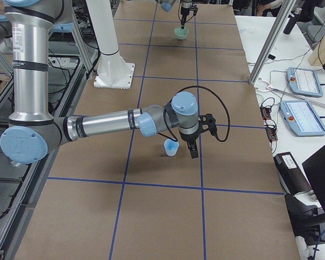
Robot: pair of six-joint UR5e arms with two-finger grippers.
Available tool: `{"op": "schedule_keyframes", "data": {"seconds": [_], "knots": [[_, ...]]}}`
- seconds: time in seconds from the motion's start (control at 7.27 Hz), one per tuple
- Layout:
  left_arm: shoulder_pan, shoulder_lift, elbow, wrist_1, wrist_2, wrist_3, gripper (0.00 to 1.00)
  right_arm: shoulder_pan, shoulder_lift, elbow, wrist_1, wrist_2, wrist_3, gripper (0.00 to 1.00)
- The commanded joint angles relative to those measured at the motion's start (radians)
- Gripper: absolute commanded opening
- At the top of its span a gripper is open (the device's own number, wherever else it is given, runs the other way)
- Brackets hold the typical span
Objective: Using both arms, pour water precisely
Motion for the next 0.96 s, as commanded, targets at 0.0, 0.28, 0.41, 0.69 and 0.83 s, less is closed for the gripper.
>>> {"op": "schedule_keyframes", "data": {"seconds": [0.0,0.28,0.41,0.69,0.83], "knots": [[-0.032,0.023,0.032,0.0,-0.002,0.077,0.0,0.0,-0.001,0.003,0.0,0.001,0.001,1.0],[-0.032,0.023,0.05,0.001,-0.002,0.086,0.0,0.0,-0.001,0.003,0.0,0.001,0.001,1.0],[-0.032,0.023,0.049,0.0,-0.041,0.086,0.0,0.0,-0.002,0.003,0.0,0.001,0.001,1.0],[-0.03,0.056,0.043,-0.002,-0.068,0.088,0.0,-0.002,-0.001,0.002,0.0,-0.001,0.003,1.0],[-0.032,0.059,0.043,-0.002,-0.068,0.092,0.0,-0.002,-0.001,0.003,0.0,-0.001,0.003,1.0]]}}
